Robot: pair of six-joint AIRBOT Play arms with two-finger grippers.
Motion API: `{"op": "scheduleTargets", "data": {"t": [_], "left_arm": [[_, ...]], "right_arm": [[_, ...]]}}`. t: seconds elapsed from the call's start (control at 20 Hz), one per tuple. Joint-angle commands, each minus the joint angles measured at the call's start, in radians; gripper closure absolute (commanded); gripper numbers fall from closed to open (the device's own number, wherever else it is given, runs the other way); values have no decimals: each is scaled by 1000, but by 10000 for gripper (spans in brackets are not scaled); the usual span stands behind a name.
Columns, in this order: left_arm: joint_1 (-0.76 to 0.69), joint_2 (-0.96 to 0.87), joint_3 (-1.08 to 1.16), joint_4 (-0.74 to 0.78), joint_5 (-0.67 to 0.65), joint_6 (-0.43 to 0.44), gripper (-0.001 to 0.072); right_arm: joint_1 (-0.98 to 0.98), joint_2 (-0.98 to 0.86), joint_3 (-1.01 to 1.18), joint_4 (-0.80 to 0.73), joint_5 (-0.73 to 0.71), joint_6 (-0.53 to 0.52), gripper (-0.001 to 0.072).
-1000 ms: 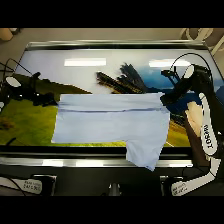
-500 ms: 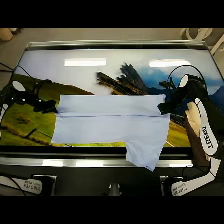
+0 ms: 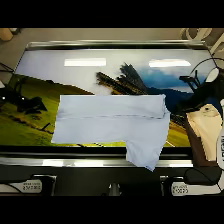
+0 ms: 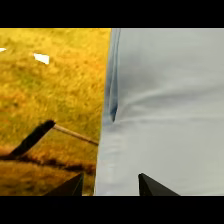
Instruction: Fold the shirts.
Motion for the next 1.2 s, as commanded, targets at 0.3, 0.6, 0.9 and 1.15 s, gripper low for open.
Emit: {"op": "scheduleTargets", "data": {"t": [0.3,0.6,0.9,1.15], "left_arm": [[30,269,-646,-5,229,58,267],[30,267,-663,-51,288,62,269],[30,267,-681,-83,314,58,468],[30,267,-681,-91,324,55,681]], "right_arm": [[-47,256,-402,22,-60,-79,221],[-47,256,-402,25,-69,-80,221],[-47,256,-402,24,-62,-82,221],[-47,300,-438,28,-62,-84,220]]}}
